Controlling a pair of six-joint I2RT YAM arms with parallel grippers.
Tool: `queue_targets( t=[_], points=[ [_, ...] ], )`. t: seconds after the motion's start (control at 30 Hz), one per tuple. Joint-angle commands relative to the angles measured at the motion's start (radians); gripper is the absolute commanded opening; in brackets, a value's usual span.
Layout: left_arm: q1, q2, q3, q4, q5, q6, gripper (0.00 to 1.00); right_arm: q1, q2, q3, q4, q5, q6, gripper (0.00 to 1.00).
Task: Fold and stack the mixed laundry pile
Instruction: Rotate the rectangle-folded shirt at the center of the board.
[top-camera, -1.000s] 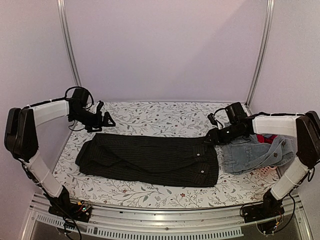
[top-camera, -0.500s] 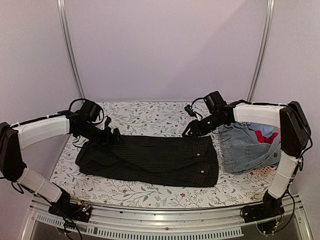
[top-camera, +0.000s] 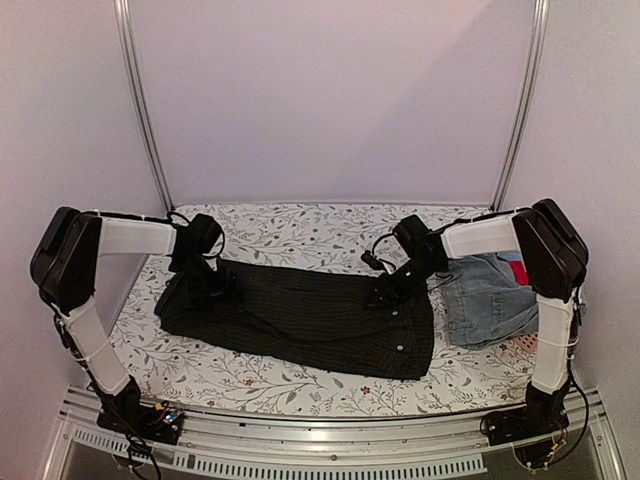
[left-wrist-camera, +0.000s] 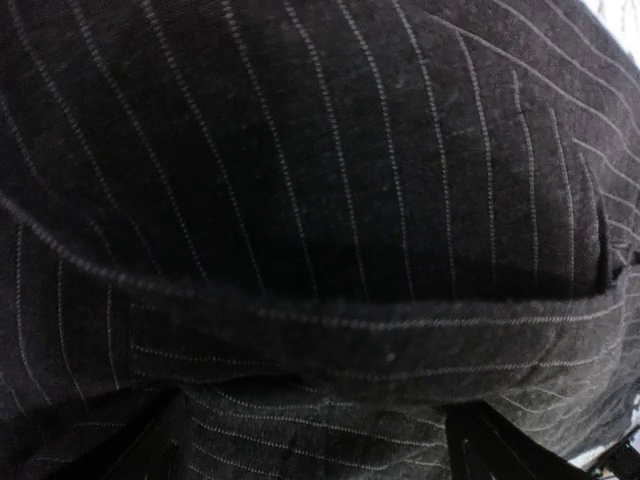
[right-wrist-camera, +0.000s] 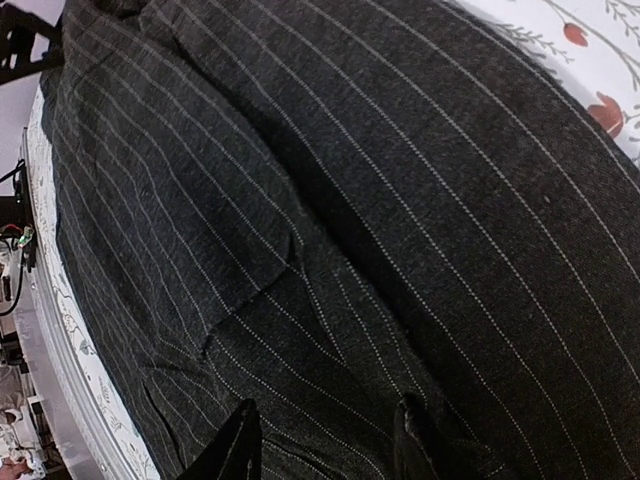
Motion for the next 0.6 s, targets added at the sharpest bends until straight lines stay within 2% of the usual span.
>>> queue_targets(
  t=[0.0, 0.13, 0.2, 0.27, 0.37, 0.47, 0.57],
  points=[
    [0.051, 0.205, 0.161, 0.038, -0.074, 0.102, 0.87, 0.066, -0.03, -0.093, -0.053, -0.017, 0.028, 0.43],
    [0.049, 0.386, 0.391, 0.076, -0.047, 0.187, 0.86, 0.181, -0.07, -0.134, -0.053, -0.09, 0.082, 0.43],
    [0.044, 0.468, 0.555, 0.094, 0.01, 0.212, 0.86, 0.232, -0.1, -0.132, -0.042, -0.157, 0.104, 0.43],
    [0.031, 0.523, 0.702, 0.085, 0.054, 0.239, 0.87, 0.237, -0.139, -0.128, -0.02, -0.19, 0.138, 0.43],
    [0.001, 0.523, 0.882, 0.044, 0.069, 0.289, 0.92, 0.196, -0.211, -0.095, -0.016, -0.155, 0.167, 0.44],
    [-0.012, 0.469, 0.922, 0.004, 0.042, 0.313, 1.0, 0.148, -0.228, -0.048, -0.016, -0.123, 0.163, 0.44],
    [-0.011, 0.377, 0.829, -0.004, 0.028, 0.315, 1.0, 0.134, -0.18, -0.003, -0.043, -0.091, 0.117, 0.44]
  ],
)
